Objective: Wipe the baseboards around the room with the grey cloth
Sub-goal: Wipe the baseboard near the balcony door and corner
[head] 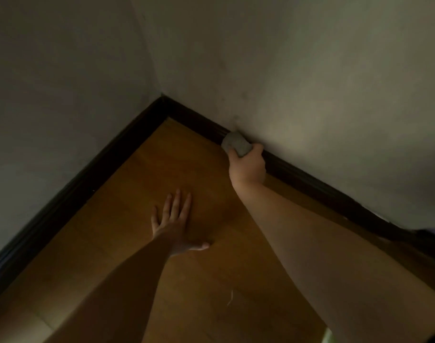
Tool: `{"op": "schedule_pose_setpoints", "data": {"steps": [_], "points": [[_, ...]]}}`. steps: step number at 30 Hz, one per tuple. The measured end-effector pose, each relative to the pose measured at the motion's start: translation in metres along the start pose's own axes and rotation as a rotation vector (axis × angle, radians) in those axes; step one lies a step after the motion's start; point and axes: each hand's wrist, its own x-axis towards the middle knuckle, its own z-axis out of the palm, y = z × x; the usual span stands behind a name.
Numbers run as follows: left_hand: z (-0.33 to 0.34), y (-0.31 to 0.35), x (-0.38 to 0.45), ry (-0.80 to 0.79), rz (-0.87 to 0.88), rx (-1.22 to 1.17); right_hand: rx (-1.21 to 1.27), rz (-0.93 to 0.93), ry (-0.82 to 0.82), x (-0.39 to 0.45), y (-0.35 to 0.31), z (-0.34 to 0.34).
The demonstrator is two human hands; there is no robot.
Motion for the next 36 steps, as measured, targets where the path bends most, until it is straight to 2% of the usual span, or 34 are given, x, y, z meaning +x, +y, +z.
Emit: {"op": "schedule_pose_setpoints", "data": {"steps": [8, 18, 21, 28, 32, 36], "points": [[-0.004, 0.004, -0.001, -0.019, -0.010, 0.043, -0.109, 0.059, 0.099, -0.016, 0.065, -0.091], [-0.020, 0.035, -0.019, 0.000, -0.047, 0.280, -0.198, 0.157, 0.228, -0.039, 0.142, -0.188], [-0.016, 0.049, -0.026, 0.050, 0.065, 0.374, -0.207, 0.214, 0.265, -0.045, 0.165, -0.214], [0.008, 0.103, -0.044, 0.013, 0.337, 0.418, -0.268, 0.249, 0.293, -0.054, 0.202, -0.267], [0.025, 0.128, -0.058, 0.004, 0.432, 0.502, -0.309, 0.238, 0.298, -0.057, 0.210, -0.290], [0.032, 0.132, -0.062, -0.057, 0.452, 0.527, -0.320, 0.242, 0.290, -0.061, 0.224, -0.315]]}}
